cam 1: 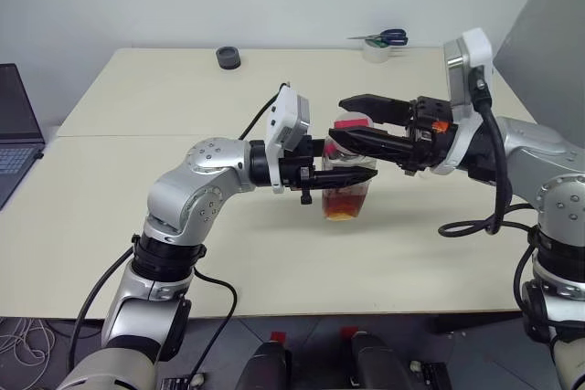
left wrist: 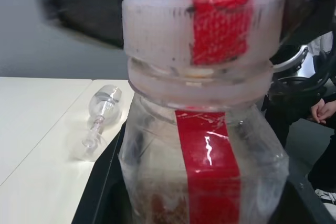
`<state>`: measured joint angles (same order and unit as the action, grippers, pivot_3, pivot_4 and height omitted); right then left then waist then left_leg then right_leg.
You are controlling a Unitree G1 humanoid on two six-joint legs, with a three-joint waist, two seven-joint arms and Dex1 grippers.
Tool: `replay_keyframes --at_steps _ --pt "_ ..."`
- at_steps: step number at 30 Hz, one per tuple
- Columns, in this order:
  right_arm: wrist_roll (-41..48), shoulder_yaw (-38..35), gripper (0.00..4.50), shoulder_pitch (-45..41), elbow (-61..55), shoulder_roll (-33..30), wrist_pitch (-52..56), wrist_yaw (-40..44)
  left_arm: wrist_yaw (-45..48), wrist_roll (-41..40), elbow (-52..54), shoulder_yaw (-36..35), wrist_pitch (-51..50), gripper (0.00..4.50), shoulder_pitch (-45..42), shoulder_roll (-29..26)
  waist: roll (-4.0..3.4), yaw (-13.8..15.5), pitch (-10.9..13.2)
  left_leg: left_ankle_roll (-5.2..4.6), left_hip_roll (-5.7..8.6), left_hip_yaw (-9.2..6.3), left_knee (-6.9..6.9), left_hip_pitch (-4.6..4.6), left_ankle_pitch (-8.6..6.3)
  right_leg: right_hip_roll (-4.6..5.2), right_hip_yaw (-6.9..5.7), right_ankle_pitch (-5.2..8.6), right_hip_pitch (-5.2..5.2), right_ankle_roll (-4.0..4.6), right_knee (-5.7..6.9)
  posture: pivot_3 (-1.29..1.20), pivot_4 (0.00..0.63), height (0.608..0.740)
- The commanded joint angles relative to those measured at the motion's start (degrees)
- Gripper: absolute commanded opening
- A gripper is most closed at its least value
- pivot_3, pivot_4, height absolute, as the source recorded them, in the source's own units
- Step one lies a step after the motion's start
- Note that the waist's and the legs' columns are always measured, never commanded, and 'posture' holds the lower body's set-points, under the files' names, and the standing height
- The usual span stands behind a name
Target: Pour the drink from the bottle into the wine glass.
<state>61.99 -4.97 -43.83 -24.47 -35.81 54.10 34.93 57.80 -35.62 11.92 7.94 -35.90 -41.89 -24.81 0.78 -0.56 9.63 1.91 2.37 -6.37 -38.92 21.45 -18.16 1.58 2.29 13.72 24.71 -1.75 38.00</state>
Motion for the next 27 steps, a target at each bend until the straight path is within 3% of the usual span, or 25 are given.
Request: replay_keyframes --at_steps 1,5,11,17,21,27 --pt "-0.2 -1.2 1.82 -1.4 -0.4 0.0 -1.0 -0.4 0.2 -0.6 2.0 -1.2 1.1 1.82 -1.5 0.1 0.00 0.0 0.0 0.00 0.00 0.00 0.00 0.00 0.00 0.00 0.00 0.00 0.00 0.00 0.00 0.00 0.150 0.740" --pt "-0.9 -1.7 1.82 -2.4 0.0 0.5 -1.8 -1.2 0.3 -0.6 1.9 -1.1 1.1 1.82 -1.7 0.3 0.00 -0.1 0.0 0.00 0.00 0.00 0.00 0.00 0.00 0.00 0.00 0.00 0.00 0.00 0.00 0.00 0.150 0.740" --pt "-17.5 1.5 1.82 -6.0 2.6 -2.5 -14.0 1.1 0.4 -0.7 2.4 -0.9 0.8 1.82 -1.4 0.6 -0.01 -0.4 0.0 0.00 0.00 0.01 0.01 -0.01 0.00 -0.01 -0.01 0.00 0.01 0.00 0.00 0.00 0.150 0.740" --pt "-0.6 -9.6 1.82 -7.8 8.7 3.4 -2.5 -10.8 0.6 -0.6 2.5 -0.7 0.9 1.82 -1.3 0.8 0.05 -0.5 0.0 0.01 -0.01 -0.01 0.01 0.00 0.01 0.00 0.03 -0.03 0.00 -0.02 -0.01 0.00 0.150 0.740" --pt "-1.7 -12.5 1.82 -0.7 7.0 3.7 -2.4 -16.1 0.3 -0.7 3.0 -0.7 0.8 1.82 -1.1 0.9 0.05 -0.4 0.0 0.01 -0.02 0.02 0.03 0.15 0.00 0.00 0.05 -0.03 0.17 -0.01 0.02 0.00 0.150 0.740" --pt "-25.3 -6.5 1.82 25.4 2.8 3.2 -11.0 -25.9 0.0 -1.0 3.8 -0.8 0.2 1.82 -0.6 0.7 0.07 0.0 -0.1 -0.01 0.05 0.17 -0.03 0.39 0.01 0.02 0.15 -0.03 0.44 -0.04 0.13 0.00 0.150 0.740"
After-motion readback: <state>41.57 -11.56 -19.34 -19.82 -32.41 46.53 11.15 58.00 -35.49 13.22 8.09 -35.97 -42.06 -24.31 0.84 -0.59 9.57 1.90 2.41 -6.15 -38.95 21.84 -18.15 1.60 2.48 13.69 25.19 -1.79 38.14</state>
